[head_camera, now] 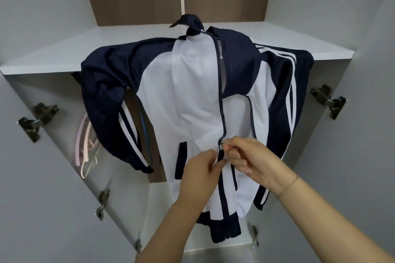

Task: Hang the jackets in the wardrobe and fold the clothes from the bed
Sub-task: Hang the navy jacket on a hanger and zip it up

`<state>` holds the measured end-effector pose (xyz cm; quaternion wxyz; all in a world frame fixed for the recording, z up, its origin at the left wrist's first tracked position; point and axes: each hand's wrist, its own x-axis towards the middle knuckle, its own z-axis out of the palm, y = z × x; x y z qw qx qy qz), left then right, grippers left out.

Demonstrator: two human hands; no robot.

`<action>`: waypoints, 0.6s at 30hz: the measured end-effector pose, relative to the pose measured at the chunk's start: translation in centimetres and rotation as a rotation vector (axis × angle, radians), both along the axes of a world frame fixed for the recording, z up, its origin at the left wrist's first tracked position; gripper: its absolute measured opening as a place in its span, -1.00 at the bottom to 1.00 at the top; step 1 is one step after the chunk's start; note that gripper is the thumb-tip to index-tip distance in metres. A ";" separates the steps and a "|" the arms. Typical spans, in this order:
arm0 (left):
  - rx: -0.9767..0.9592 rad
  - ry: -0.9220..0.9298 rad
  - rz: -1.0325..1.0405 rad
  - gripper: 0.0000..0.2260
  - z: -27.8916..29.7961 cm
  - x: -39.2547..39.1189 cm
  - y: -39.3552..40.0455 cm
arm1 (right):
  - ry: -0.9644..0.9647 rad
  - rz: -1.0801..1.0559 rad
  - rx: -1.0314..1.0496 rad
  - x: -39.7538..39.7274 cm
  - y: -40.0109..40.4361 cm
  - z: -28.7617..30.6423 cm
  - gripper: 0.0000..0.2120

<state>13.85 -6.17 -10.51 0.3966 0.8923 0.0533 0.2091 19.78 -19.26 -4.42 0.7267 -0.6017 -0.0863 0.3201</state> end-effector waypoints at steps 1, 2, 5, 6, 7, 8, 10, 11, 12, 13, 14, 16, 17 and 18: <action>-0.031 -0.009 0.009 -0.63 -0.5 0.0 0.1 | 0.048 -0.023 0.016 0.1 0.0 0.3 -0.74; -0.061 -0.012 0.018 -0.60 -1.1 0.0 0.2 | 0.099 -0.046 0.039 0.2 0.0 0.6 -0.74; -0.131 0.013 0.026 -0.59 -2.8 -0.5 0.4 | 0.175 -0.103 0.146 1.1 0.3 2.7 -0.74; -0.162 0.013 0.027 -0.59 -3.1 -0.5 0.5 | 0.162 -0.113 0.164 1.4 0.5 3.7 -0.74; -0.194 0.005 0.029 -0.60 -3.3 -0.5 0.7 | 0.138 -0.117 0.165 1.7 0.8 4.6 -0.73; -0.220 0.000 0.026 -0.60 -3.2 -0.4 0.9 | 0.113 -0.121 0.157 1.9 1.1 5.3 -0.73; -0.224 0.025 -0.002 -0.60 -2.7 0.1 1.6 | 0.089 -0.138 0.145 2.1 1.7 6.4 -0.72; -0.209 0.056 -0.020 -0.60 -2.7 0.3 2.0 | 0.096 -0.148 0.146 2.1 1.8 6.6 -0.72; -0.193 0.087 -0.033 -0.59 -2.7 0.3 2.4 | 0.112 -0.159 0.151 2.2 1.8 6.8 -0.72; -0.172 0.119 -0.037 -0.59 -2.9 0.2 2.7 | 0.134 -0.175 0.158 2.2 1.8 6.9 -0.72; -0.150 0.158 -0.035 -0.58 -3.3 -0.1 3.1 | 0.148 -0.193 0.158 2.2 1.5 7.0 -0.72; -0.098 0.266 -0.037 -0.59 -4.5 -0.8 4.0 | 0.111 -0.232 0.130 2.3 0.8 7.2 -0.73; -0.054 0.327 -0.042 -0.60 -5.1 -1.2 4.4 | 0.071 -0.246 0.118 2.3 0.4 7.4 -0.73; -0.007 0.385 -0.049 -0.60 -5.5 -1.5 4.8 | 0.025 -0.257 0.111 2.3 0.1 7.7 -0.71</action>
